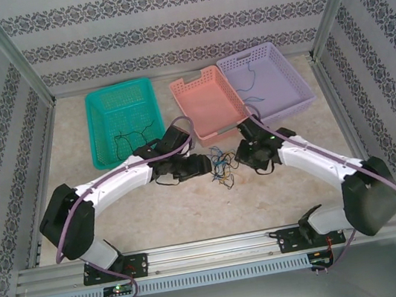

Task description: Untangle the cables

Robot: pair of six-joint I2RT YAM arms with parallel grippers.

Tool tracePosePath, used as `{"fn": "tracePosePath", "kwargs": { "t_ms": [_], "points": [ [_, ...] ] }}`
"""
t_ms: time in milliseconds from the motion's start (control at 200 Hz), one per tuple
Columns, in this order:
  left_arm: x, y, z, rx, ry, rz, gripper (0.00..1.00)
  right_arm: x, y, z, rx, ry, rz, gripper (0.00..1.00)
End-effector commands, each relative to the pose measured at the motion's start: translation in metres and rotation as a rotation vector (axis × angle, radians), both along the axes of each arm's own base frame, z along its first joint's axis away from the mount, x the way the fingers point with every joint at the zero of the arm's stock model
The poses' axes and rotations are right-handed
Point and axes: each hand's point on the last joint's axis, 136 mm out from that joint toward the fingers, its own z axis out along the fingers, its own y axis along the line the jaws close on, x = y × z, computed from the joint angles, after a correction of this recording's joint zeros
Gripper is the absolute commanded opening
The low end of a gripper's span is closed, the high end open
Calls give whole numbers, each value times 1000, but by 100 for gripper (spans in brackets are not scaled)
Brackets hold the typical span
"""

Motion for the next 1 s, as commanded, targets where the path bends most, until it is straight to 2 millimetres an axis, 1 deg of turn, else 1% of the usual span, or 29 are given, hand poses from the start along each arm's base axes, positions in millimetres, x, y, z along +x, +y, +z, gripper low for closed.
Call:
{"fn": "tracePosePath", "kwargs": {
  "t_ms": [0, 50, 135, 220, 405, 495, 575, 629, 729, 809, 899, 994],
  "points": [
    [2, -13, 6, -33, -23, -25, 53, -22, -20, -21, -156, 63, 201, 34],
    [2, -14, 5, -37, -18, -23, 52, -26, -15, -30, -153, 99, 260, 34],
    [2, -17, 1, -41, -7, -29, 52, -29, -3, -44, -162, 154, 339, 31],
    [4, -21, -2, -44, -1, -38, 52, -29, 8, -52, -198, 167, 405, 29],
    [12, -34, -9, -39, 7, -55, 55, -32, 5, -67, -240, 201, 415, 30],
    [18, -40, -13, -33, 6, -57, 58, -34, 10, -71, -222, 203, 426, 30],
    [23, -45, -15, -32, 8, -59, 58, -35, 13, -67, -231, 193, 435, 30],
    [27, -49, -14, -33, 4, -63, 58, -35, 14, -60, -232, 172, 431, 33],
    [30, -53, -18, -26, 10, -69, 58, -38, 9, -46, -234, 129, 405, 37],
    [33, -54, -22, -15, 17, -66, 57, -42, 6, -38, -223, 103, 394, 40],
    [34, -50, -28, 21, 30, -51, 54, -48, 6, -41, -197, 106, 397, 44],
    [35, -51, -30, 25, 34, -50, 53, -53, 14, -53, -152, 128, 412, 42]
  ]
}}
